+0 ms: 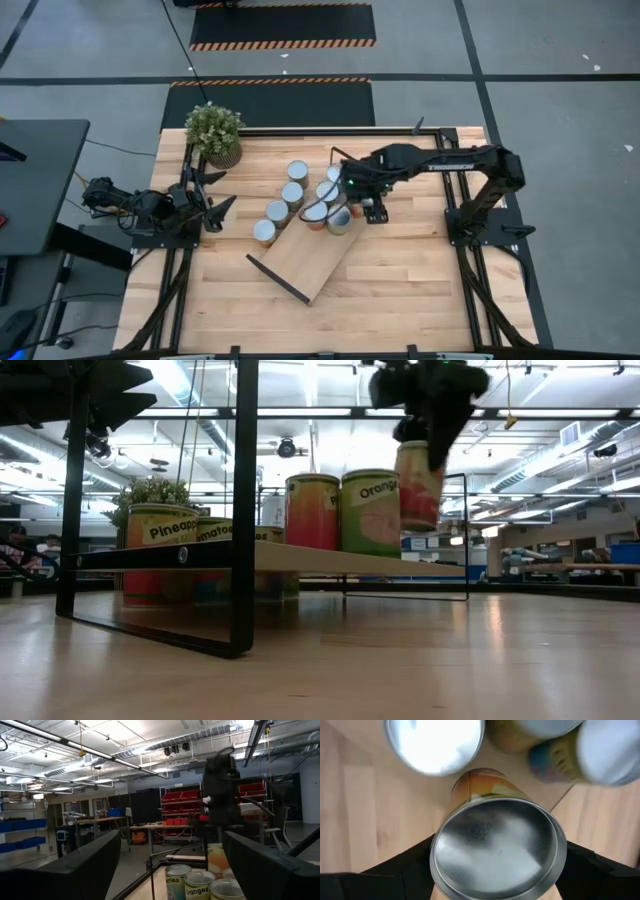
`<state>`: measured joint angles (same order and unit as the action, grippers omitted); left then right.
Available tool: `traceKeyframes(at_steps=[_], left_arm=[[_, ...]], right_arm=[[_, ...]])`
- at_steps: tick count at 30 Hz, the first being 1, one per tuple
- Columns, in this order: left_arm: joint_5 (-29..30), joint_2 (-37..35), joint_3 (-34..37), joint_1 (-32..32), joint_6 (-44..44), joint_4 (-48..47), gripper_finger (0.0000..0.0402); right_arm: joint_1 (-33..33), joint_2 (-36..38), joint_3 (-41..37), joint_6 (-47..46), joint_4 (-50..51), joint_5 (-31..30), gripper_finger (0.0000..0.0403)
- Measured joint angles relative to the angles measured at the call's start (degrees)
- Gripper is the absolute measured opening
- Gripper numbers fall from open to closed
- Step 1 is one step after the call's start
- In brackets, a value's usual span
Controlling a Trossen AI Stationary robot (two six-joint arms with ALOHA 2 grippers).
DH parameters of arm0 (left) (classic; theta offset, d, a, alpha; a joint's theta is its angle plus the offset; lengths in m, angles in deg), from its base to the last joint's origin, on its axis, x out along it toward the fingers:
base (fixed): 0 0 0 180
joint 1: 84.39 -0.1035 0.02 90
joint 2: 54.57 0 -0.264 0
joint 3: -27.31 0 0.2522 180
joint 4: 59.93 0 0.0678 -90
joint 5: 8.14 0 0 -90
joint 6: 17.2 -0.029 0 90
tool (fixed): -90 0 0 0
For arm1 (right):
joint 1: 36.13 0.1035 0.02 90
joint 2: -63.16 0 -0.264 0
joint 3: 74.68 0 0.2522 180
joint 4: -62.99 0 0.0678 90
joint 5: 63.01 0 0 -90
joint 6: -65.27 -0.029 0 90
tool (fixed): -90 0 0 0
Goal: Pick and place cans onto a shelf
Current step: Move the canned corn from the right to the left on the shelf
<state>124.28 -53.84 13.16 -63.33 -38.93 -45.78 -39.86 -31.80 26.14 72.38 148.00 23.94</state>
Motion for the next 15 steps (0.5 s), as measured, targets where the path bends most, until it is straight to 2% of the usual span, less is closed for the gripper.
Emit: traceKeyframes(at_steps=[7, 15], left_arm=[[-0.01, 0.00, 0.00, 0.00, -1.91, 1.01, 0.0355], [-0.03, 0.00, 0.02, 0.02, 0.97, 1.29, 0.0355]], right_arm=[[3.65, 7.05, -12.03, -5.77, -3.73, -3.85, 0.0330], [7.15, 13.14, -17.73, -9.82, -8.24, -5.07, 0.0331]])
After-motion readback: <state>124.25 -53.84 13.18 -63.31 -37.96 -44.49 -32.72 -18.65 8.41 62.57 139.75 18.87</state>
